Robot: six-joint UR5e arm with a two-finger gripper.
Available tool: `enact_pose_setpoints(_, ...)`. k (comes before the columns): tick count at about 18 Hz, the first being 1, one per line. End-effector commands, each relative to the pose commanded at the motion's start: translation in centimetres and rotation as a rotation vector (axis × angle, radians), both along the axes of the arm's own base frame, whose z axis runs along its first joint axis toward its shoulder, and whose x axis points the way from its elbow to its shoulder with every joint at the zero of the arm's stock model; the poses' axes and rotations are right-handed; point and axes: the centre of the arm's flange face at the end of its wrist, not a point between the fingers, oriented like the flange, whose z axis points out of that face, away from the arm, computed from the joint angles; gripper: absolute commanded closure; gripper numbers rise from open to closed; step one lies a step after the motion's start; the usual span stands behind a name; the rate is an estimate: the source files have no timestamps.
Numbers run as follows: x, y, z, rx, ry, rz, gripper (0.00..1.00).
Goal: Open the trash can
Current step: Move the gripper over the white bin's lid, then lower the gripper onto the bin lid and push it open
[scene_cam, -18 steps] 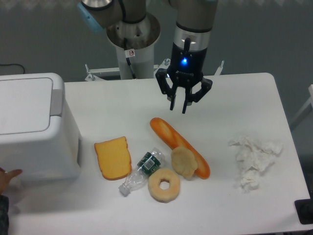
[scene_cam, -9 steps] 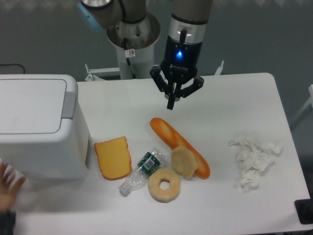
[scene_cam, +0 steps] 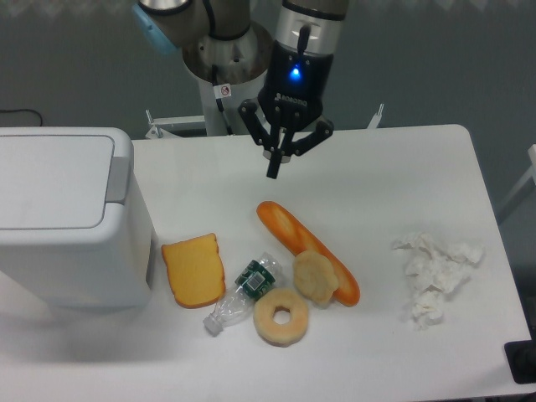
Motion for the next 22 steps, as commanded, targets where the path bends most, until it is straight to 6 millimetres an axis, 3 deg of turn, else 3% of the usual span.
enact_pose_setpoints(7, 6.8, 4.4, -0.6, -0.012, -0.068, -0.078, 0.89)
enact_pose_setpoints(11, 9.8, 5.8, -0.9, -0.018, -0.088, -0.119, 0.89)
enact_pose_setpoints(22, 12.8, 6.9, -1.9, -0.035, -0.102, -0.168, 0.89)
